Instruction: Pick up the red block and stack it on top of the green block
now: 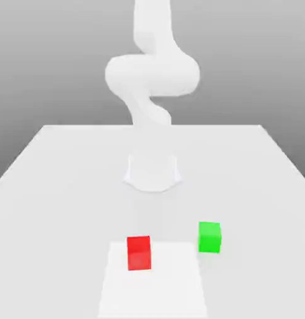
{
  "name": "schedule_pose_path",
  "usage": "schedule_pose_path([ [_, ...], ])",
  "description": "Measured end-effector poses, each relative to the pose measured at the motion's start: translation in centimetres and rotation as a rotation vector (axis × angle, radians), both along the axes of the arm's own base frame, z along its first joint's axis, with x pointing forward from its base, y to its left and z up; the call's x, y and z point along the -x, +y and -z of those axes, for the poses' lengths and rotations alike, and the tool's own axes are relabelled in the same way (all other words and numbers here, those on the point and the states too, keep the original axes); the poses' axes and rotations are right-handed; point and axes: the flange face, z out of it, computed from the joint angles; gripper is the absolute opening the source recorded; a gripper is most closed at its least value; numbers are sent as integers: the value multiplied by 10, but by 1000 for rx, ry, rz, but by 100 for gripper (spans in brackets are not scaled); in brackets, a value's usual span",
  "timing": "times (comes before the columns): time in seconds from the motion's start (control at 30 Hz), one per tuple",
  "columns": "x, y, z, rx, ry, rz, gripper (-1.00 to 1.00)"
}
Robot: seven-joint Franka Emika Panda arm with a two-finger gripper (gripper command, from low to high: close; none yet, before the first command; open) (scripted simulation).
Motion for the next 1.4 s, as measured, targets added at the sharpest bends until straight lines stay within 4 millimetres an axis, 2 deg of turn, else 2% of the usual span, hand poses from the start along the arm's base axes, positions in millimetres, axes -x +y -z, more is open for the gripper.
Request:
schedule_pose_path([
  [0.13, -41, -9, 99, -8, 151, -21, 0],
  [0.2, -52, -11, 149, -9, 225, -31, 0],
  [0.3, -58, -14, 224, -5, 336, -45, 0],
  [0.43, -44, -16, 325, 9, 493, -63, 0],
  [0.53, -16, -19, 401, 29, 623, -76, 0],
  [0.57, -4, -20, 424, 37, 665, -80, 0],
  [0.63, 8, -22, 453, 46, 704, -84, 0],
  [0.83, 12, -22, 511, 48, 718, -86, 0],
  [0.87, 13, -22, 516, 47, 718, -85, -100],
  [1.1, 13, -22, 515, 48, 718, -86, -100],
  [1.33, 13, -22, 458, 45, 718, -82, -100],
  [1.37, 14, -15, 453, 37, 718, -72, -100],
  [1.4, 16, 1, 449, 32, 718, -76, -100],
])
